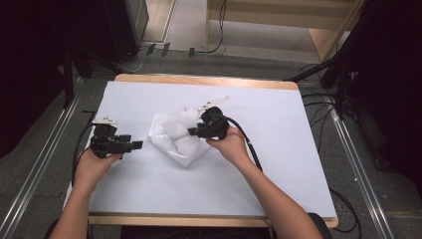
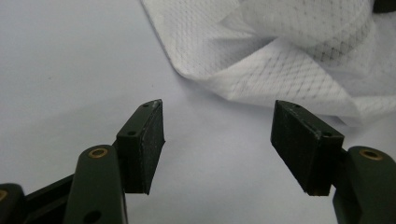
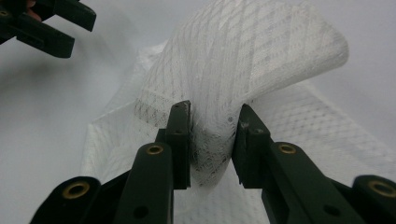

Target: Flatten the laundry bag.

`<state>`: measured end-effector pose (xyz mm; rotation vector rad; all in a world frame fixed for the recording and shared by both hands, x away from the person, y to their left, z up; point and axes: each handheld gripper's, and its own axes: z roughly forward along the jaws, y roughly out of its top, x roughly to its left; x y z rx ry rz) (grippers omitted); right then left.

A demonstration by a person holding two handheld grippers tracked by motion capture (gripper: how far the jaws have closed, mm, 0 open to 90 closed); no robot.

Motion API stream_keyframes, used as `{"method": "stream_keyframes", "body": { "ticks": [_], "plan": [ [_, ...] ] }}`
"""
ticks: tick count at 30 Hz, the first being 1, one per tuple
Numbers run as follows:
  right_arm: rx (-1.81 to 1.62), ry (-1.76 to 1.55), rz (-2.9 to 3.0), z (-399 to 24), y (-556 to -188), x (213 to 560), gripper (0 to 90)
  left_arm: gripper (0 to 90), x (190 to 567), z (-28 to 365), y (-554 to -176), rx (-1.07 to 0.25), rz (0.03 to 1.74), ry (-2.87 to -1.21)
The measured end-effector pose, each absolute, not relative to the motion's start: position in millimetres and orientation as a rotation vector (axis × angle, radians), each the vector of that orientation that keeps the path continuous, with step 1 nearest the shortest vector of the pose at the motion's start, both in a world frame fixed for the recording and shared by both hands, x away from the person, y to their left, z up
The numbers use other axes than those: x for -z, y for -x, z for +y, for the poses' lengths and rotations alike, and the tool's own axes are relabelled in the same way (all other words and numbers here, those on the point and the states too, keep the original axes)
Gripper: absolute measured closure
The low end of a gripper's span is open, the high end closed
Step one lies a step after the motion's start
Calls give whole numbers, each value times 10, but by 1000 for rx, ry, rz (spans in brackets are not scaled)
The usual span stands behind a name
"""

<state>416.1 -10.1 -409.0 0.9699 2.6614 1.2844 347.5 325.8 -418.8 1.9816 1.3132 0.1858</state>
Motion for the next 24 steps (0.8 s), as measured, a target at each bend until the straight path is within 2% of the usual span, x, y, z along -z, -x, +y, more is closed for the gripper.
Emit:
{"method": "stream_keyframes", "body": {
  "ticks": [4, 5, 6, 7, 8, 10, 15, 18, 20, 24],
  "plan": [
    [-1292, -947, 2680, -48, -4124, 4100, 672, 355, 4194, 3265, -3477, -184, 1312, -1980],
    [-1308, -932, 2675, -38, -4103, 4082, 598, 354, 4193, 3267, -3477, -185, 1313, -1980],
    [-1308, -932, 2675, -38, -4103, 4082, 598, 354, 4192, 3268, -3476, -186, 1315, -1981],
    [-1318, -921, 2671, -39, -4077, 4031, 542, 355, 4192, 3271, -3477, -187, 1315, -1982],
    [-1318, -921, 2671, -39, -4077, 4031, 542, 355, 4194, 3272, -3478, -186, 1314, -1978],
    [-1360, -895, 2652, -67, -4047, 3942, 471, 355, 4189, 3282, -3478, -187, 1316, -1984],
    [-1411, -878, 2632, -134, -3998, 3792, 419, 355, 4176, 3325, -3473, -189, 1324, -1976],
    [-1423, -871, 2625, -171, -3982, 3739, 453, 354, 4184, 3338, -3474, -187, 1331, -1973],
    [-1412, -870, 2611, -263, -3980, 3683, 592, 355, 4187, 3335, -3477, -189, 1331, -1976],
    [-1403, -904, 2601, -360, -4034, 3709, 662, 357, 4184, 3316, -3487, -189, 1324, -1976]
  ]
}}
